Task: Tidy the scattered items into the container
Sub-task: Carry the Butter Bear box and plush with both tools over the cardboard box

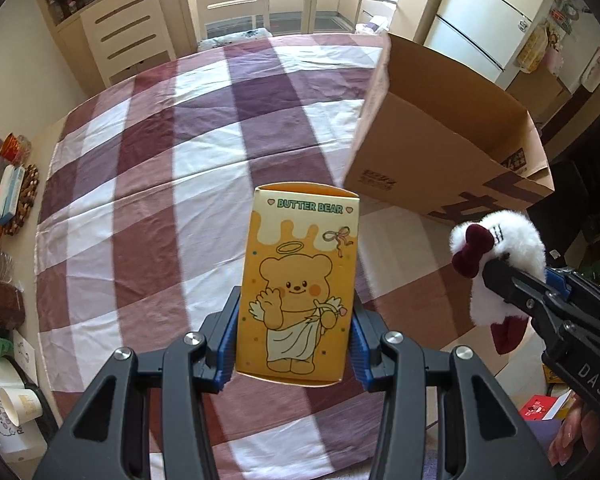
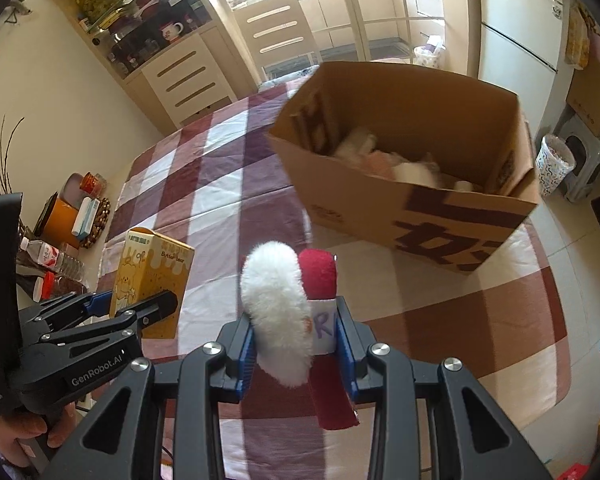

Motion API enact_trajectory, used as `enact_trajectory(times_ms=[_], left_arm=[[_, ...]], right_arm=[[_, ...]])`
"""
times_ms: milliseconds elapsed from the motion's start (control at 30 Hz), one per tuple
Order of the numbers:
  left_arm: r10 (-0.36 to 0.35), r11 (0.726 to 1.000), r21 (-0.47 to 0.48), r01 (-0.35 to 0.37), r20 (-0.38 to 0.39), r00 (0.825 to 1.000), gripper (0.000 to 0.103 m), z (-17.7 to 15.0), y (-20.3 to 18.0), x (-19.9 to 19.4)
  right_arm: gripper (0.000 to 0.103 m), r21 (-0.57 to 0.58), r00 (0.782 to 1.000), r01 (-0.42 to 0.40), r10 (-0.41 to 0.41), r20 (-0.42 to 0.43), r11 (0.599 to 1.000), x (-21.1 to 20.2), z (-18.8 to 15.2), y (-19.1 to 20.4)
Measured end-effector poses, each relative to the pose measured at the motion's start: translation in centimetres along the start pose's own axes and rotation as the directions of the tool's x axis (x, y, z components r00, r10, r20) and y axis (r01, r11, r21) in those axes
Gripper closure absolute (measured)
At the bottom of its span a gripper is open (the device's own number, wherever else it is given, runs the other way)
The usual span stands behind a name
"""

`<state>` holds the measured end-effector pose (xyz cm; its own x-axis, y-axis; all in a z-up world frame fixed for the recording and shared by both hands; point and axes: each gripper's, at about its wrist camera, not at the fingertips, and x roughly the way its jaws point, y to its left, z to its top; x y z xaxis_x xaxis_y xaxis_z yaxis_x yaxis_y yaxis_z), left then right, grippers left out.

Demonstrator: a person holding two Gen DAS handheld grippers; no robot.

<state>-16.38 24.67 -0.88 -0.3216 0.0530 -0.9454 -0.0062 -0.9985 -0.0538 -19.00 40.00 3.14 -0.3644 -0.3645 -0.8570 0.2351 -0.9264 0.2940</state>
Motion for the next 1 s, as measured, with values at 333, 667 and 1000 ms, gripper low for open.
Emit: enact_trajectory(times_ms=[333, 667, 1000], left_arm=[[-0.013, 0.999, 0.031, 0.014, -0.03, 0.999, 0.056, 1.1, -5.6, 1.6], [-0.03, 0.996, 0.077, 0.033, -0.035, 0.999, 0.056, 1.9, -9.5, 1.8], [-0.067, 0.993, 0.095, 0.069, -0.019, 0.998, 0.056, 3.4, -11.9, 0.8]], right_arm=[[0.069, 0.016, 1.0, -0.018, 0.018, -0.024, 1.0, -0.6, 0.3, -4.5], [0.069, 0.047, 1.0, -0.015, 0.016, -0.006, 0.999, -2.1, 0.3, -7.6], [0.069, 0.084, 0.998, -0.046, 0.043, 0.044, 0.995, -3.9, 1.2, -9.5]])
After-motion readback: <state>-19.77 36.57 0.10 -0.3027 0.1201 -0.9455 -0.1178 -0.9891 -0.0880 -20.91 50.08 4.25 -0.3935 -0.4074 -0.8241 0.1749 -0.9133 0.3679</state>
